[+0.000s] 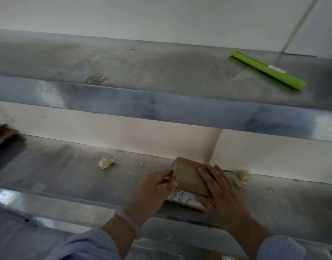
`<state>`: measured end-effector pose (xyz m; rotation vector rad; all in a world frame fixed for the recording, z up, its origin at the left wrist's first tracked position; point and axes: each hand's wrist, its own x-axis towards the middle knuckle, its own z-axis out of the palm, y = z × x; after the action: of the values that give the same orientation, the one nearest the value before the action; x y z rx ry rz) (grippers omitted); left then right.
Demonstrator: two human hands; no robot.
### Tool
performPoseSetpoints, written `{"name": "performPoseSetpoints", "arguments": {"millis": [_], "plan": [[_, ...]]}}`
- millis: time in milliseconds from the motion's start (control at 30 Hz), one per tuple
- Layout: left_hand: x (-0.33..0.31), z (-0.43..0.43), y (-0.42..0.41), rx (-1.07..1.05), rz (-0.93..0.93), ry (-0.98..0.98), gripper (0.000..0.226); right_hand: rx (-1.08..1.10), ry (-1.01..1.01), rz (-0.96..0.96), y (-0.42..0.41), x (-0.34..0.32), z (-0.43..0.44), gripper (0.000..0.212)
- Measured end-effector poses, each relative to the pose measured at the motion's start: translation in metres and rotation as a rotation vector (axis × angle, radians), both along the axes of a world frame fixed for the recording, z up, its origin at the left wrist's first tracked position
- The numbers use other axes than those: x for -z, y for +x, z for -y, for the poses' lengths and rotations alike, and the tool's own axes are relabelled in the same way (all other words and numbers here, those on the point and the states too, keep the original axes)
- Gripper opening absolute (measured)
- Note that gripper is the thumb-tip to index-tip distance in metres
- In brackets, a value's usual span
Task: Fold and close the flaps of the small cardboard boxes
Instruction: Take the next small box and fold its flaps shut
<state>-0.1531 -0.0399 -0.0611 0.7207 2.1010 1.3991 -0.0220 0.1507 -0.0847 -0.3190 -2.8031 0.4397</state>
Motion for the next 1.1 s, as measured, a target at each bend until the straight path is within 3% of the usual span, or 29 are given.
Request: {"name": "performPoseSetpoints", "arguments": {"millis": [33, 100, 133, 200, 300, 500, 600, 700, 833, 967, 1100], "plan": [[0.003, 0.001, -0.002, -0.001, 0.046, -0.004, 0.053, 0.0, -0.001, 0.011, -0.002, 0.0, 0.002, 0.07], [0.0, 0.001, -0.003, 0.026, 0.107, 0.0, 0.025, 0.005, 0.008, 0.014, -0.004, 0.0, 0.004, 0.07], [0.0, -0.001, -0.004, 0.043, 0.12, 0.009, 0.025, 0.008, 0.016, 0.012, -0.004, 0.0, 0.005, 0.07], [0.001, -0.004, -0.003, 0.037, 0.159, 0.022, 0.032, 0.008, 0.038, 0.003, -0.002, 0.0, 0.009, 0.07], [0.005, -0.002, -0.002, -0.029, 0.039, 0.018, 0.055, 0.008, 0.059, -0.021, 0.003, 0.002, 0.014, 0.069], [0.007, 0.003, -0.005, -0.021, -0.075, 0.126, 0.035, 0.006, -0.021, -0.092, 0.011, 0.002, 0.007, 0.067], [0.004, 0.003, -0.014, 0.119, -0.084, 0.099, 0.063, -0.012, -0.059, -0.131, 0.018, -0.002, 0.002, 0.066], [-0.007, 0.002, -0.024, 0.193, -0.311, 0.033, 0.088, -0.018, -0.206, -0.208, 0.016, -0.009, 0.01, 0.063], [-0.046, 0.003, -0.033, 0.163, -0.545, 0.005, 0.09, -0.05, -0.478, -0.219, 0.013, -0.013, 0.027, 0.063], [-0.064, -0.002, -0.038, 0.216, -0.674, -0.138, 0.096, 0.053, -0.898, -0.278, 0.01, -0.035, 0.032, 0.071], [-0.068, -0.02, -0.027, 0.289, -0.818, -0.177, 0.096, 0.153, -0.995, -0.287, 0.009, -0.078, 0.022, 0.047]]}}
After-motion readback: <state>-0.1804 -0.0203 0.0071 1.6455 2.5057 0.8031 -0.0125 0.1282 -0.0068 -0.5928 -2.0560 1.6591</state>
